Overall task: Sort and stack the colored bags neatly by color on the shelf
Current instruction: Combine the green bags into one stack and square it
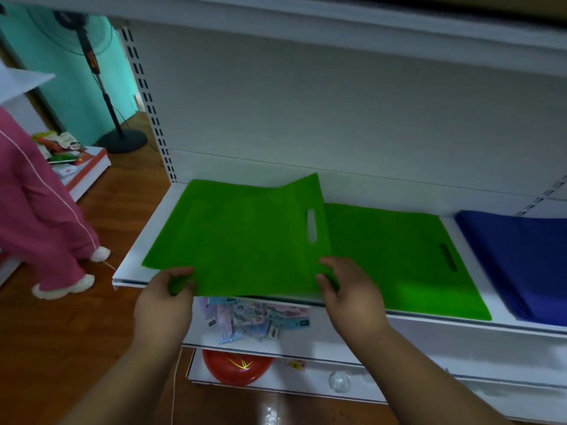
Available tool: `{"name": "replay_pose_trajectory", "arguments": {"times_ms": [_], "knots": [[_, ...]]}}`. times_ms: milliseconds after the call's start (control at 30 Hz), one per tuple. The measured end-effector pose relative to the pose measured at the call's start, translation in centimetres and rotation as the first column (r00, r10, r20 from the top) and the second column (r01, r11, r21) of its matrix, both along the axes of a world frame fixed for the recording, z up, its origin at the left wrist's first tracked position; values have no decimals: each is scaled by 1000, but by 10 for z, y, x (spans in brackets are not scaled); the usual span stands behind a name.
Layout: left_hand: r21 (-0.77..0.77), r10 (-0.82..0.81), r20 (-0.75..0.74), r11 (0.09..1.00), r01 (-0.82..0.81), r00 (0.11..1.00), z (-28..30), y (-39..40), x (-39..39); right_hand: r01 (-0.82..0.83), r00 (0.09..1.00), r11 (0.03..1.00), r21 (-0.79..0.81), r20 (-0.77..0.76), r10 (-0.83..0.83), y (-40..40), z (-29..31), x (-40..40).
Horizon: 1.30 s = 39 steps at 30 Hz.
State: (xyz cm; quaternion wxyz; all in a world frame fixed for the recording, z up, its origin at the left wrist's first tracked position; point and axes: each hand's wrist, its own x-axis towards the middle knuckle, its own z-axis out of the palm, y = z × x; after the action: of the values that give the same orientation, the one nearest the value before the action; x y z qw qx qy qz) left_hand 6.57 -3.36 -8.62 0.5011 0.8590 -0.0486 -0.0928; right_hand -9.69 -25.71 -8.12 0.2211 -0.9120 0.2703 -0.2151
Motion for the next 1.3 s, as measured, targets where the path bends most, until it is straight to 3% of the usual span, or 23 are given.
{"name": "replay_pose_trajectory", "arguments": {"times_ms": [100, 233, 400, 633, 967, 1200, 1300], "knots": [[119, -73, 60, 991, 65, 996, 15, -16, -21, 78, 997, 996, 32, 23, -79, -20, 3, -30], [228, -222, 46, 951, 207, 974, 25, -47, -46, 171, 984, 978, 120, -73, -163, -58, 7, -80], [372, -431, 145, 858, 354, 891, 38, -119, -75, 225, 963, 971, 77, -169, -210, -131, 19, -135], [551, -517, 109, 742, 381, 849, 26, -189, -122, 231, 928, 971, 69, -315, -198, -194, 11, -180], [682, -549, 99, 645, 345, 830, 6, -211, -140, 151, 891, 988, 30, -438, -123, -223, -7, -186], [640, -520, 213, 714, 283, 827, 2, -203, -139, 177, 899, 984, 9, -409, -158, -213, 7, -177], [564, -442, 173, 777, 279, 880, 13, -193, -129, 149, 925, 988, 23, -356, -131, -192, 15, -159]]}}
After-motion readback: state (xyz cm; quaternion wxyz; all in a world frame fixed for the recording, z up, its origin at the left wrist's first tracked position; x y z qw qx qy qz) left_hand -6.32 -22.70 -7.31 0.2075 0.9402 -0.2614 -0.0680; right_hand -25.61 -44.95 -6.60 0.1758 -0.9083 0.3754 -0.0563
